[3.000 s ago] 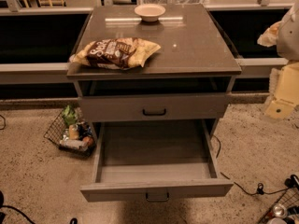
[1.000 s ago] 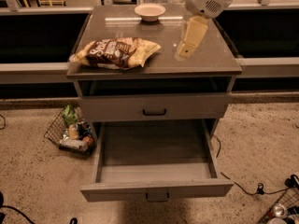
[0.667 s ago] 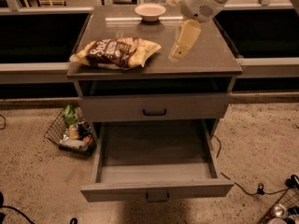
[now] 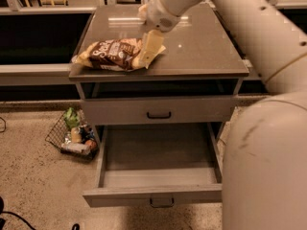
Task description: Place brown chip bag into middle drawer
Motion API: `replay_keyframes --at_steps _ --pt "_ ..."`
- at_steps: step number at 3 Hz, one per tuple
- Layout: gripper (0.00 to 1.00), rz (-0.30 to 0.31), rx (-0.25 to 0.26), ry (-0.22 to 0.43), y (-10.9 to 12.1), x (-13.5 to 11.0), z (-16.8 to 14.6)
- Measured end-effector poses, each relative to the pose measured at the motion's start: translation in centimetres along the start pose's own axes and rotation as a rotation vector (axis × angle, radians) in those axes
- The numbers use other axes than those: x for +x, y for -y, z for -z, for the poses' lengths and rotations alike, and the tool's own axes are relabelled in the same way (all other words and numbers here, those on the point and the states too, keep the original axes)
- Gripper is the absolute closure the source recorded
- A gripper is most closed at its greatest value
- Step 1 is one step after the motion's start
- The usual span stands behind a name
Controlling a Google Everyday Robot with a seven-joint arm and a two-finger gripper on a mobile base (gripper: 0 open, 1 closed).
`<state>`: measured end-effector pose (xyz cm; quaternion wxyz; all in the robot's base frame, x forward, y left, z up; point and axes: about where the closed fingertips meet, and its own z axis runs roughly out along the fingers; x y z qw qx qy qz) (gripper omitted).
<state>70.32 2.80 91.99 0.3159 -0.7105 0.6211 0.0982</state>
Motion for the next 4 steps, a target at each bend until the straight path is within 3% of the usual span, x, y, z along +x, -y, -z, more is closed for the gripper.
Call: replay_keyframes --at_steps 1,2,4 --pt "0.0 0.009 -0.017 0.03 1.0 -2.3 -3.8" --pt "0.0 -0.005 0.001 0.043 1.5 -3.6 -6.5" --pt "0.0 -0.048 0.005 0.043 1.8 -4.2 -12.4"
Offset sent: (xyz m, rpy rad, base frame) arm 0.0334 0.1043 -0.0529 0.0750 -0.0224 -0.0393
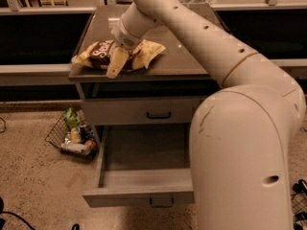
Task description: Place brown chip bag into middle drawer
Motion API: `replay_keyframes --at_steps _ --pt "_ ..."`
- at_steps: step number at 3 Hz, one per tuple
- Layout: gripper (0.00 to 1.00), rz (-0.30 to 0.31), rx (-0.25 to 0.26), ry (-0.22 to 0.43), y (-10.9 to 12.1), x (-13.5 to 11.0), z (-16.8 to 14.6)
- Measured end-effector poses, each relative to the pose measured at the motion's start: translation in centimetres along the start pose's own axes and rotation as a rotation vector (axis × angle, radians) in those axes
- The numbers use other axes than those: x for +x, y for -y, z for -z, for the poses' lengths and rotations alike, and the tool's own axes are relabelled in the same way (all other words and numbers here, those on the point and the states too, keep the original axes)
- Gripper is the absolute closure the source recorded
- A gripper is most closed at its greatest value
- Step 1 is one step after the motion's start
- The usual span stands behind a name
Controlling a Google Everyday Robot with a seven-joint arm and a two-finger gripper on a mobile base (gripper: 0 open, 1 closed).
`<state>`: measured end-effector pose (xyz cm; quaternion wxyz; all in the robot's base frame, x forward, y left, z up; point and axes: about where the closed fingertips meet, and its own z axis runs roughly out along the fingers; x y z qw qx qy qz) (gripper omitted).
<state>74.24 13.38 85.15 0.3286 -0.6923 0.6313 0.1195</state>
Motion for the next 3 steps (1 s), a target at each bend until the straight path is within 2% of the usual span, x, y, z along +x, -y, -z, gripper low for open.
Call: replay_keyframes --at_steps 1,3 --pt "0.15 -0.011 0.012 0.002 0.12 0.26 -1.89" --pt "0.63 -0.034 0.067 0.067 -0.58 0.16 -1.98"
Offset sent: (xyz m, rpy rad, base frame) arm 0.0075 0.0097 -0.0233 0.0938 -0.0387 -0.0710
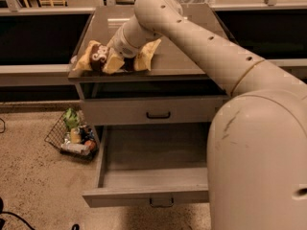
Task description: Place brown chip bag into middle drawer
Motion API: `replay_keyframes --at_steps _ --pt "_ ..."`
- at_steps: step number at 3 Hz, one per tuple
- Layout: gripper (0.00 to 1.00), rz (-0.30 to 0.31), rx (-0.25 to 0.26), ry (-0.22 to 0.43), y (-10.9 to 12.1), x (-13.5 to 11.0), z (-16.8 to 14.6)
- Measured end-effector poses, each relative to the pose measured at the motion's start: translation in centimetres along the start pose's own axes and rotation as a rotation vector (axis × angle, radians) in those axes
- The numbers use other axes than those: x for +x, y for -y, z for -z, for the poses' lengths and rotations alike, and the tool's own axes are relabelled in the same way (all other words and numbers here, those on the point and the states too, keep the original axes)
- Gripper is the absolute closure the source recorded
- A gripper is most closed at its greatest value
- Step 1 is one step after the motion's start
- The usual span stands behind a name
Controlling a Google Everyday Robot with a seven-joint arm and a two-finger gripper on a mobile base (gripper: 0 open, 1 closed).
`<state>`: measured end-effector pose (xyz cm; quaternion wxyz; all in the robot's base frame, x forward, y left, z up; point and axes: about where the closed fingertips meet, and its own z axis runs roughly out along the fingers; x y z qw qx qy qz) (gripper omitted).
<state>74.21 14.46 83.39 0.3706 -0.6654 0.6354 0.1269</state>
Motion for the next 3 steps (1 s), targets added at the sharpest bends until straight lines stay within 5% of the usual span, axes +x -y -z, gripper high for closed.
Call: replay_keyframes --at_steps 2,3 --pt "1.0 0.023 0.102 0.17 -1.1 -0.9 8.0" --pt "1.0 0.029 0.125 0.234 -2.3 0.6 13.1"
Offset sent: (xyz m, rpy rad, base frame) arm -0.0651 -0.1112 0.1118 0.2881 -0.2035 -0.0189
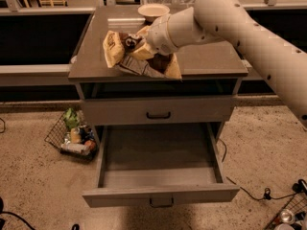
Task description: Place brown chip bag into middle drawer
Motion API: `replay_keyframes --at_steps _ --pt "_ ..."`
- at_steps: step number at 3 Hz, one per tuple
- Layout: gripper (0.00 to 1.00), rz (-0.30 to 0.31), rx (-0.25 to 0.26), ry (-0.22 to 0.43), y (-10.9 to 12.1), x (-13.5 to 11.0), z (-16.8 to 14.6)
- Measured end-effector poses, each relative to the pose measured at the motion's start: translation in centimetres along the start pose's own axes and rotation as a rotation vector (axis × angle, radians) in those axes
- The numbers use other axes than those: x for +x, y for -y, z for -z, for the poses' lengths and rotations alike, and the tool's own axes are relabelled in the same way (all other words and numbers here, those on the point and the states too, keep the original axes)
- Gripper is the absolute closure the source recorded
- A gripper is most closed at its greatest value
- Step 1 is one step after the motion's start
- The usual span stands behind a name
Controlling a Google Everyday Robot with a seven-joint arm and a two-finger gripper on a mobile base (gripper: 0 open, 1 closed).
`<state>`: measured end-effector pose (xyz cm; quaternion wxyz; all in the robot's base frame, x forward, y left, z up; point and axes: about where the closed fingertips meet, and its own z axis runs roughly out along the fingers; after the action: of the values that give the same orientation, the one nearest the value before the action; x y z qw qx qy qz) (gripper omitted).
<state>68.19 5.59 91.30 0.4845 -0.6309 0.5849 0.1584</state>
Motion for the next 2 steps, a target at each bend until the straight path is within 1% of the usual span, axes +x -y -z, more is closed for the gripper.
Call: replay_keyframes --at_steps 1,2 --pt "1.0 0.001 -0.006 0.008 -0.3 -0.1 0.0" --pt "1.0 0.007 -0.035 0.058 -2.2 -0.8 0.4"
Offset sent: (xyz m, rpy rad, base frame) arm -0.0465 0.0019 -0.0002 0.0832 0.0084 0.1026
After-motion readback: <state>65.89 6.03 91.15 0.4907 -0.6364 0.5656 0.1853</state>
